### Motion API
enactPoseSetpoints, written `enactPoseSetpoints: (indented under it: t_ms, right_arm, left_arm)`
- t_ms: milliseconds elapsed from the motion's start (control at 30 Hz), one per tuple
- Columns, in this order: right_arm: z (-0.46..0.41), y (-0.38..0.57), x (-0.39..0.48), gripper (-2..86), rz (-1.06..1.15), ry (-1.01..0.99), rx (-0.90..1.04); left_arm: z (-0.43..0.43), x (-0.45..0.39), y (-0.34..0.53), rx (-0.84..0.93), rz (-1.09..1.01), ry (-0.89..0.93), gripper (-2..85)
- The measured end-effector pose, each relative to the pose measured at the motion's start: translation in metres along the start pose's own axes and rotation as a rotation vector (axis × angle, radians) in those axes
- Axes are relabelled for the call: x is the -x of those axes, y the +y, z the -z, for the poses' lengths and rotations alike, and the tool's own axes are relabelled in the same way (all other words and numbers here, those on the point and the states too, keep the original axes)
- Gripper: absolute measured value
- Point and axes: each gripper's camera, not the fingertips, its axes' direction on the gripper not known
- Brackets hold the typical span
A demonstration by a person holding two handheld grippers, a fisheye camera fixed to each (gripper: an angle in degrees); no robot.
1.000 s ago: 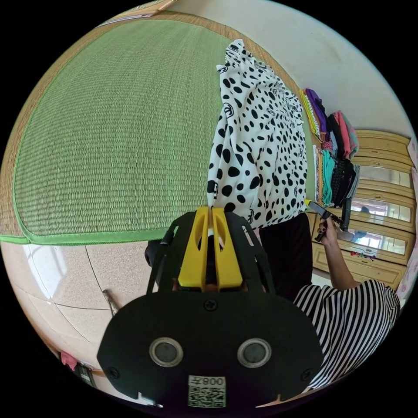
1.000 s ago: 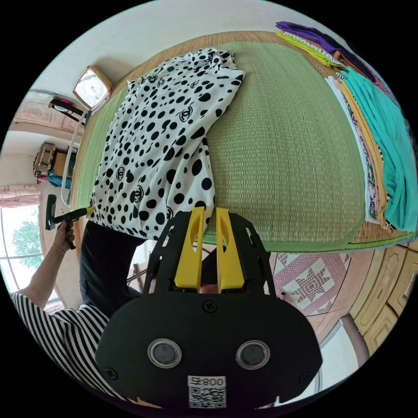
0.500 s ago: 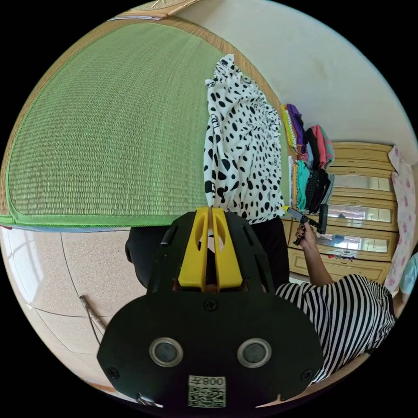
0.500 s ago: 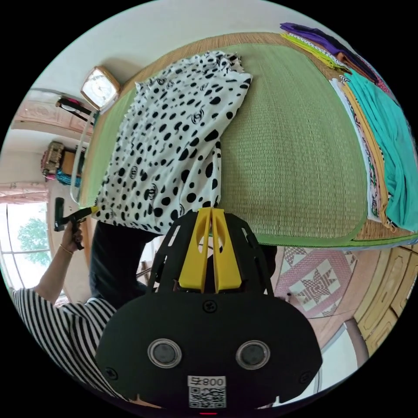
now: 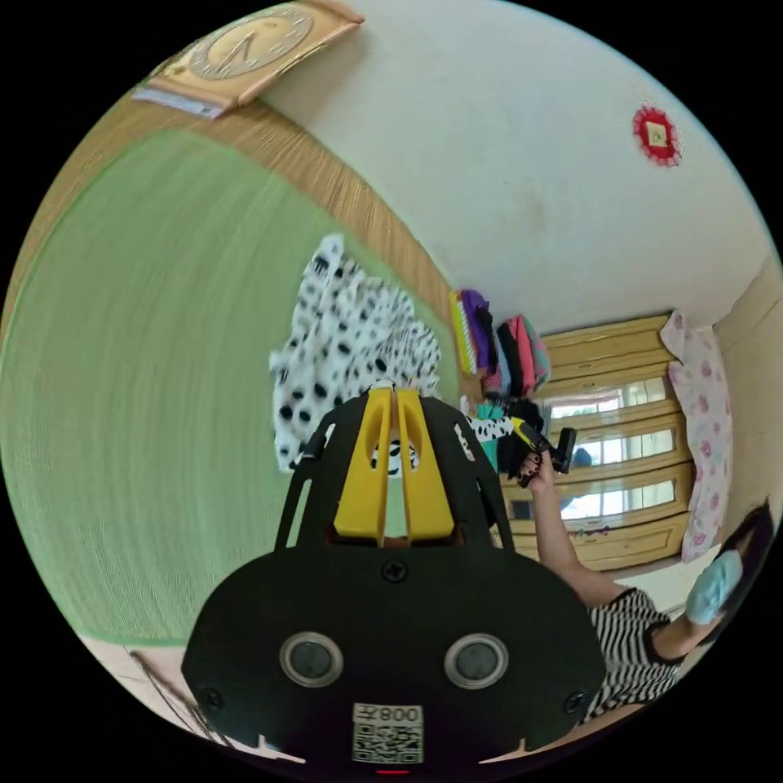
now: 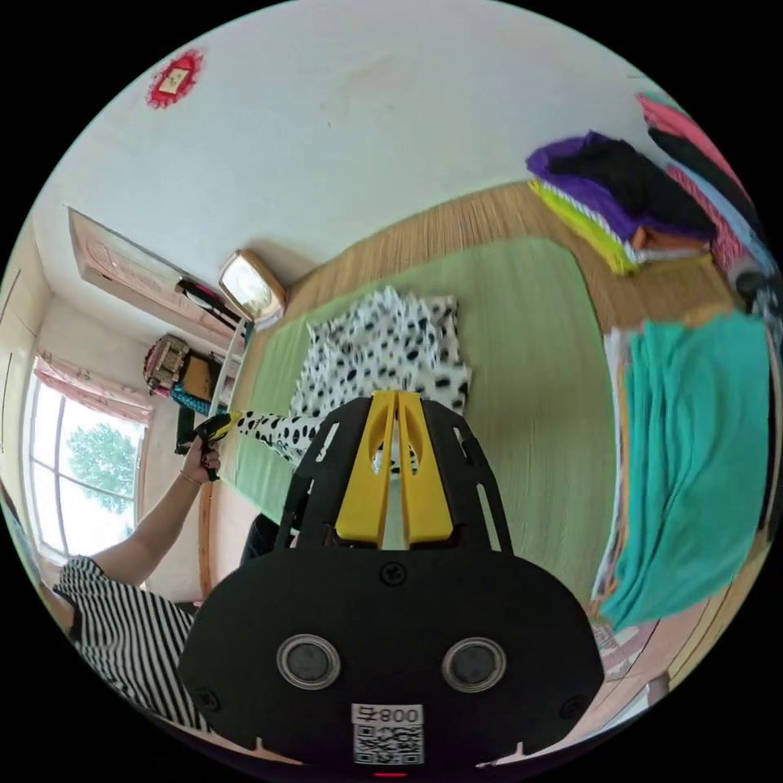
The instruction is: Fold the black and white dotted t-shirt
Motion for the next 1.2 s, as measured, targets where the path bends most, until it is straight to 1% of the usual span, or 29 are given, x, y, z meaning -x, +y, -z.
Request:
enactPoseSetpoints:
  t_ms: [33, 100, 133, 200, 267, 367, 467, 533, 600, 733, 800, 833, 867, 933, 1000, 1067, 1133, 1200]
  right_arm:
    - [0.009, -0.017, 0.004, 0.0, 0.010, 0.002, -0.019]
    - [0.055, -0.076, 0.032, 0.0, 0.071, 0.012, -0.120]
    - [0.069, -0.088, 0.042, 0.0, 0.095, 0.014, -0.151]
    - [0.124, -0.124, 0.086, 0.0, 0.200, 0.043, -0.249]
    - [0.161, -0.136, 0.117, 0.0, 0.278, 0.081, -0.307]
    - [0.208, -0.131, 0.150, 0.1, 0.366, 0.073, -0.402]
    - [0.233, -0.100, 0.161, 0.0, 0.421, 0.039, -0.455]
    - [0.237, -0.075, 0.159, 0.0, 0.446, 0.028, -0.454]
    - [0.230, -0.038, 0.149, 0.0, 0.461, -0.005, -0.409]
    - [0.200, 0.029, 0.120, 0.0, 0.436, -0.022, -0.293]
    - [0.162, 0.073, 0.092, 0.0, 0.371, -0.029, -0.158]
    - [0.150, 0.084, 0.084, 0.0, 0.347, -0.017, -0.120]
    - [0.127, 0.105, 0.064, 0.0, 0.278, -0.019, -0.063]
    - [0.088, 0.133, 0.028, 0.0, 0.144, -0.109, 0.042]
    - [0.039, 0.165, -0.014, 0.0, -0.015, -0.108, 0.161]
    - [0.010, 0.180, -0.038, 0.0, -0.110, -0.110, 0.253]
    - [-0.008, 0.189, -0.053, 0.0, -0.165, -0.078, 0.324]
    - [-0.016, 0.191, -0.061, 0.1, -0.196, -0.122, 0.357]
  left_arm:
    - [0.005, -0.011, -0.013, -0.036, -0.017, 0.019, 0.9]
    - [0.031, -0.064, -0.060, -0.156, -0.115, 0.077, 0.9]
    - [0.039, -0.081, -0.070, -0.178, -0.151, 0.077, 0.9]
    - [0.070, -0.142, -0.096, -0.250, -0.303, 0.050, 0.9]
    - [0.092, -0.182, -0.101, -0.291, -0.410, 0.015, 0.9]
    - [0.122, -0.226, -0.090, -0.338, -0.529, -0.009, 0.9]
    - [0.143, -0.240, -0.063, -0.343, -0.600, -0.014, 0.9]
    - [0.150, -0.237, -0.042, -0.313, -0.613, -0.018, 0.9]
    - [0.152, -0.223, -0.010, -0.259, -0.621, -0.024, 1.0]
    - [0.142, -0.180, 0.046, -0.156, -0.566, 0.014, 1.0]
    - [0.124, -0.140, 0.085, -0.074, -0.485, 0.007, 1.0]
    - [0.117, -0.127, 0.094, -0.048, -0.452, -0.007, 1.0]
    - [0.103, -0.099, 0.112, -0.003, -0.373, -0.025, 1.0]
    - [0.077, -0.053, 0.135, 0.071, -0.228, -0.059, 1.0]
    - [0.046, 0.001, 0.162, 0.160, -0.054, -0.089, 1.0]
    - [0.027, 0.029, 0.177, 0.212, 0.048, -0.091, 1.1]
    - [0.016, 0.044, 0.186, 0.244, 0.100, -0.110, 1.2]
    - [0.010, 0.051, 0.187, 0.262, 0.107, -0.124, 1.4]
